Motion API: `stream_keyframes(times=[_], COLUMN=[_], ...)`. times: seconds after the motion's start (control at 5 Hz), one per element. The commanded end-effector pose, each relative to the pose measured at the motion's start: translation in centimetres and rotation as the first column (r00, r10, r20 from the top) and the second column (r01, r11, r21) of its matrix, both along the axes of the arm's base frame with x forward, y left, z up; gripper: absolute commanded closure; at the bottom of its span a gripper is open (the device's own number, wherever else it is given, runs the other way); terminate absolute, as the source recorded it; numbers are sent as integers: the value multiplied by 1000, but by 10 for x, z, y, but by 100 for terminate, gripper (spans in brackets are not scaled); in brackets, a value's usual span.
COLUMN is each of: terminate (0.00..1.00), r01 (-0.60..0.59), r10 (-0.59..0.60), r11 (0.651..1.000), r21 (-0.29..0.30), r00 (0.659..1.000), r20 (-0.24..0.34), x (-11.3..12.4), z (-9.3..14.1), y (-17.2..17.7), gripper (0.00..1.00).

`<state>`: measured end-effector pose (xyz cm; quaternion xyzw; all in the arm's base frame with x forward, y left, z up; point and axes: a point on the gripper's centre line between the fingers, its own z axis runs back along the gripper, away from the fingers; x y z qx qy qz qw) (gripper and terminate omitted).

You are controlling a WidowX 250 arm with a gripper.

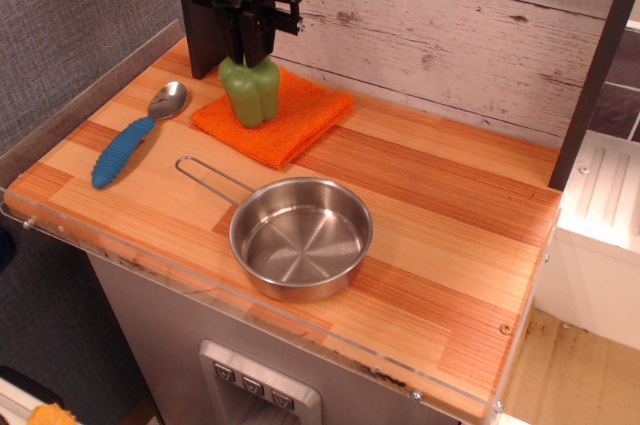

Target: Put the bell pepper on top of the cloth.

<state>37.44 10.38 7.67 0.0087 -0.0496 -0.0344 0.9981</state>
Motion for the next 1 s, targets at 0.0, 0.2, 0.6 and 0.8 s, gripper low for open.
stream_keyframes(times=[0.0, 0.2, 0.6, 0.8], terminate=[0, 0, 0, 0], r01=[17, 22, 54, 94], r10=[-17, -21, -54, -94], r11=[1000, 1000, 999, 996], r21=[-4, -14, 4, 9], r00=[999, 996, 994, 995], r20=[47, 91, 97, 22], x=[-5, -17, -64, -82], z=[29, 46, 62, 44], y=[4, 9, -11, -26], gripper=[0, 0, 0, 0])
